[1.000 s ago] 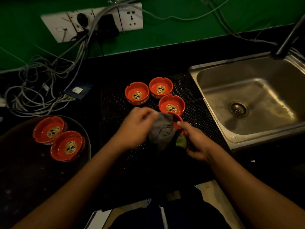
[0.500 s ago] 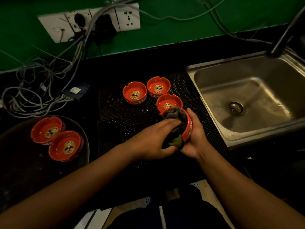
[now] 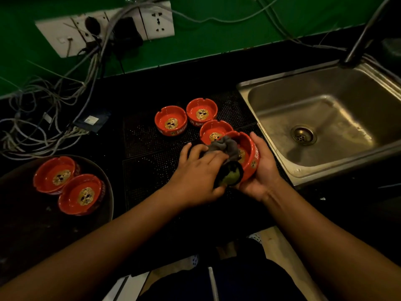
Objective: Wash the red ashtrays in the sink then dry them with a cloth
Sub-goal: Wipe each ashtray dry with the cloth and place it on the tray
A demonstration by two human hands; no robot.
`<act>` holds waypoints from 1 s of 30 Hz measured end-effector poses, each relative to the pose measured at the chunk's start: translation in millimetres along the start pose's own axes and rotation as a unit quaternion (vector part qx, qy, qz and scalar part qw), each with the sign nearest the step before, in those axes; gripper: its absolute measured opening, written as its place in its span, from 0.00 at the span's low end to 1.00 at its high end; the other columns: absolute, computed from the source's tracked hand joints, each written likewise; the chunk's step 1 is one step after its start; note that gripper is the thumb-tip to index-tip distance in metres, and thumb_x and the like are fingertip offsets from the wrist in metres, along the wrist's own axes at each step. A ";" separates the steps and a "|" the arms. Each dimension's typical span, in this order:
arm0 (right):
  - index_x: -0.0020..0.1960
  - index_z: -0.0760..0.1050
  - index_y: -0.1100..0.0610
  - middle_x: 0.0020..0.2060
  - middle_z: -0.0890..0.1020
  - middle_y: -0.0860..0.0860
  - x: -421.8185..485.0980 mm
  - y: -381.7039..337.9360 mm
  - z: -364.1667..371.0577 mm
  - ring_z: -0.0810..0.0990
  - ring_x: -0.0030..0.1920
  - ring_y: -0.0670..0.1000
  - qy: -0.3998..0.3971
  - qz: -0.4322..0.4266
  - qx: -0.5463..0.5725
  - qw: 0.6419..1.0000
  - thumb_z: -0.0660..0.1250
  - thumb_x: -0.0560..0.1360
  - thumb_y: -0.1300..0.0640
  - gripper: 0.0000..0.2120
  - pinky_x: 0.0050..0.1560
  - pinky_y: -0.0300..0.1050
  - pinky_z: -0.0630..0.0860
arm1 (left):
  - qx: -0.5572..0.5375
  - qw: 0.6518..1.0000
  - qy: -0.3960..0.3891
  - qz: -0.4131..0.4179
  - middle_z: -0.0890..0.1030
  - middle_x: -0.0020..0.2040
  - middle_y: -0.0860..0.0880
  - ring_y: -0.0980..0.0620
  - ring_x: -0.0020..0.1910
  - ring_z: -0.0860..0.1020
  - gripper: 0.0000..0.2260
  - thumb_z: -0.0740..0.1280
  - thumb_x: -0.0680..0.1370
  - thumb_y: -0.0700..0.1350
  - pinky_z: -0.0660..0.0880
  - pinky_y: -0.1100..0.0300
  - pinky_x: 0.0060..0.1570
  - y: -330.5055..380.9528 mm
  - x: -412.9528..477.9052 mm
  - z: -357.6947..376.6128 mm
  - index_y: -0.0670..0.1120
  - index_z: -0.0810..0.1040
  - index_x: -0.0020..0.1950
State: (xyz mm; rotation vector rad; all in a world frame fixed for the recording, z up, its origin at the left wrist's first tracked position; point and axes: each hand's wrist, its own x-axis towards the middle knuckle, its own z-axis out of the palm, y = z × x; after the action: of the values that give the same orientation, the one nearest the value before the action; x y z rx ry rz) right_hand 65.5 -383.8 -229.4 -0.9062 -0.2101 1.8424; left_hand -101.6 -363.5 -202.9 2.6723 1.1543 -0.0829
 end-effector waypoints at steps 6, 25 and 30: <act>0.56 0.81 0.63 0.53 0.82 0.62 1.6 -1.0 -0.4 0.82 0.52 0.59 0.029 -0.009 -0.005 1.000 0.57 0.73 0.33 0.34 0.56 0.52 0.77 | -0.163 0.986 -0.003 0.041 0.70 0.69 0.47 0.51 0.71 0.58 0.30 0.64 0.73 0.55 0.48 0.57 0.70 7.1 -6.1 -12.5 0.48 0.64 0.73; 0.51 0.84 0.62 0.52 0.83 0.61 -11.5 3.2 5.4 0.83 0.51 0.58 0.024 -0.016 0.005 1.000 0.55 0.74 0.35 0.32 0.55 0.52 0.78 | 0.033 0.999 0.031 0.028 0.74 0.63 0.55 0.49 0.62 0.61 0.26 0.56 0.74 0.68 0.51 0.50 0.63 12.8 -8.0 -21.4 0.52 0.69 0.63; 0.45 0.84 0.63 0.43 0.84 0.60 -10.9 2.1 5.1 0.84 0.45 0.57 0.034 -0.011 -0.003 0.999 0.54 0.76 0.36 0.33 0.49 0.49 0.80 | -0.172 0.984 0.002 0.039 0.69 0.54 0.55 0.53 0.59 0.61 0.29 0.65 0.75 0.60 0.56 0.56 0.61 24.3 -11.4 -20.6 0.50 0.61 0.72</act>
State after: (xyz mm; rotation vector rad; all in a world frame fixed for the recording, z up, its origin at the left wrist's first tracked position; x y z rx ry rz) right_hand 62.7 -392.8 -221.6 -0.9659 -0.1826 1.7882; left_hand -92.6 -383.0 -176.7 2.4072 0.9624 0.1230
